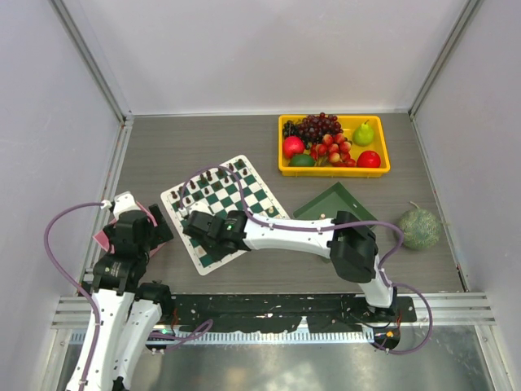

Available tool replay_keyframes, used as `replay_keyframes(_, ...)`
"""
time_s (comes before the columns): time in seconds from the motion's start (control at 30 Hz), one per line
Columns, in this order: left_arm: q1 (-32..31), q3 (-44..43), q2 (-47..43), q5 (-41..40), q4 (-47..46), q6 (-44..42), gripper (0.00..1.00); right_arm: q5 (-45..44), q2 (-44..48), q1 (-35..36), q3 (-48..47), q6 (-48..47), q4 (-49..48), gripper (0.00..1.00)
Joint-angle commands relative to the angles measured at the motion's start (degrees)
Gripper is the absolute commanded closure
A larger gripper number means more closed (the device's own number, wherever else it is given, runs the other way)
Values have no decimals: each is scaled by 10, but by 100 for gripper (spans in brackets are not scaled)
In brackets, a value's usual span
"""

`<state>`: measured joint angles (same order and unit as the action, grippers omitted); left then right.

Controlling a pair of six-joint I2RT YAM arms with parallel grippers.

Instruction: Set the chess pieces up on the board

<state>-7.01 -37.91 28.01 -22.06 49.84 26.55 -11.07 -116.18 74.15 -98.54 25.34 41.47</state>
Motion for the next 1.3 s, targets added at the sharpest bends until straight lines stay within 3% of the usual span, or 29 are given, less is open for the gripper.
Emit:
replay_keyframes(0.0, 3, -5, -7, -13, -19, -5, 1, -14, -16, 2, -33, -7, -3, 93)
replay_keyframes(1.27, 2, -4, -10, -19, -17, 0, 1, -3, -68, -22, -30, -4, -46, 90)
